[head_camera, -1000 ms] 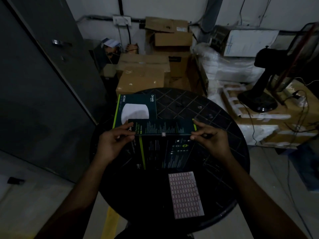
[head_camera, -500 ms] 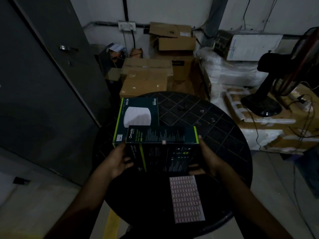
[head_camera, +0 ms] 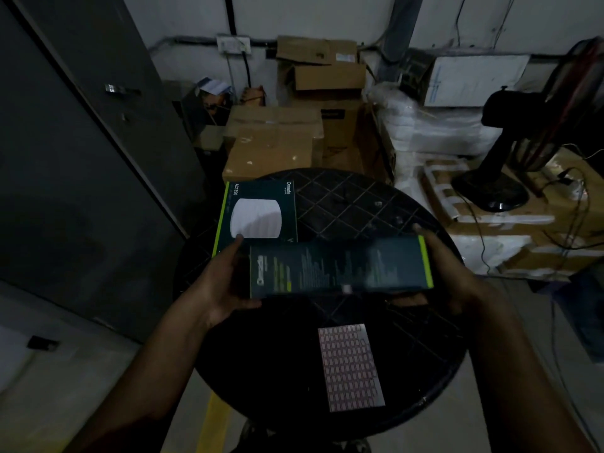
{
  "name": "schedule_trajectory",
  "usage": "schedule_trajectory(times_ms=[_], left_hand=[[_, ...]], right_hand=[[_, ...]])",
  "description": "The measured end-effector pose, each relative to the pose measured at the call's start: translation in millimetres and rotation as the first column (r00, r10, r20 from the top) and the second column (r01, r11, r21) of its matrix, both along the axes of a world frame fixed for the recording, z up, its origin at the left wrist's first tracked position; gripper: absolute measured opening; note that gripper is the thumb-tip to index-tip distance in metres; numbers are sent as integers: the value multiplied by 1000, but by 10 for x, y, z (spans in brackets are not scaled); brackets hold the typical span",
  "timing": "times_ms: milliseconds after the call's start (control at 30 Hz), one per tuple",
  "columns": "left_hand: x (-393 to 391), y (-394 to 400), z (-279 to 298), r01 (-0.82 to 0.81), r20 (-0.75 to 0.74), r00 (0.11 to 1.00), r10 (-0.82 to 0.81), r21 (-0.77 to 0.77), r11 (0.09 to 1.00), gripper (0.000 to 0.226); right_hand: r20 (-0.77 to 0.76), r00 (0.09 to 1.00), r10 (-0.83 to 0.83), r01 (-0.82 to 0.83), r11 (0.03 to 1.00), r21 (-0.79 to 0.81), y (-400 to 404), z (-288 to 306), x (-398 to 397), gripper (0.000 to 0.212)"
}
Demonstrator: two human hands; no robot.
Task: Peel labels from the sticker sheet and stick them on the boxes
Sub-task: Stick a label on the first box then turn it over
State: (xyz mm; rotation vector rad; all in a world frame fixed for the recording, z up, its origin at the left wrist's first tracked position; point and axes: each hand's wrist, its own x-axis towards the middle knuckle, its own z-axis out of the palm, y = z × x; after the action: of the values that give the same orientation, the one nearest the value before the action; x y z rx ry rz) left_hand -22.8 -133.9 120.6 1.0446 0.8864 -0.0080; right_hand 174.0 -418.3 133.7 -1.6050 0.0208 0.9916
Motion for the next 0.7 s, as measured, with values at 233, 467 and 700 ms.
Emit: schedule_trajectory(times_ms=[233, 467, 700], left_hand=[[38, -180, 187, 34, 162, 986, -42, 49, 998, 52], [-45, 2, 6, -87, 297, 955, 14, 233, 969, 50], [-84, 217, -175, 230, -4, 910, -414, 836, 498, 94]], right_hand=[[370, 929, -13, -69, 976, 206, -15, 29, -155, 18], [473, 879, 65, -176, 965, 195, 97, -222, -479, 53], [711, 636, 301, -187, 954, -236, 552, -492, -623, 78]])
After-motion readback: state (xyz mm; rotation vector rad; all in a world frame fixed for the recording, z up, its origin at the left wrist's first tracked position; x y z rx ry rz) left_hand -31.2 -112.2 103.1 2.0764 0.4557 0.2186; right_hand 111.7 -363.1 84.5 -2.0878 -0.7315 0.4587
